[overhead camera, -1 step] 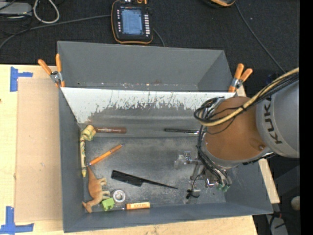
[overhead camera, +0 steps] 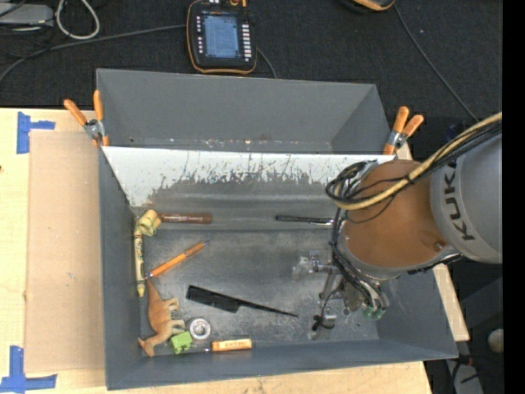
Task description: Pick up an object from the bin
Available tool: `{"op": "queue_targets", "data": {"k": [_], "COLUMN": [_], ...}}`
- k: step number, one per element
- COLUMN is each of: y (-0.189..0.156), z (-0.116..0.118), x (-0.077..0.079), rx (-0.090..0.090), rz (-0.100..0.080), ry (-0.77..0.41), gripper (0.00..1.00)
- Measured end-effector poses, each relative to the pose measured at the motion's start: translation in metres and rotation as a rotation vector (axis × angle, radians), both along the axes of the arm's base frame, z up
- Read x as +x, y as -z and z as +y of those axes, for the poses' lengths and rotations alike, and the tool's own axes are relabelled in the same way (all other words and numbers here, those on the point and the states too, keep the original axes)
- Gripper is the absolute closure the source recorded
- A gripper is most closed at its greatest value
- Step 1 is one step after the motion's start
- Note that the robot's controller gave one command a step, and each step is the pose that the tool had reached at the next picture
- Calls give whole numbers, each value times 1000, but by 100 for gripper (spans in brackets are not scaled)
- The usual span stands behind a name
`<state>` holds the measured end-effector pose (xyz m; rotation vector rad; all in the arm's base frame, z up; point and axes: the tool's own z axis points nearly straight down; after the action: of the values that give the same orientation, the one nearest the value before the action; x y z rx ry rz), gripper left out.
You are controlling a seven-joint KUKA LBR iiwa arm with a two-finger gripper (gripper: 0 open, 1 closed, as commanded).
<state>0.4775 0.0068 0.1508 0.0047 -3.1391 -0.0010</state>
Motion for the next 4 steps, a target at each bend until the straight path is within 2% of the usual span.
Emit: {"op": "queue_targets", "data": {"k": [1, 2, 3, 4], "y": [78, 51, 52, 79], "z": [36, 37, 68, 66], "x": [-2, 1, -3, 4], "rx": [2, -1, 2, 0], "rz": [-19, -12, -13, -21], "ry": [-82, -11, -297, -150], "gripper": [0, 0, 0, 0]}}
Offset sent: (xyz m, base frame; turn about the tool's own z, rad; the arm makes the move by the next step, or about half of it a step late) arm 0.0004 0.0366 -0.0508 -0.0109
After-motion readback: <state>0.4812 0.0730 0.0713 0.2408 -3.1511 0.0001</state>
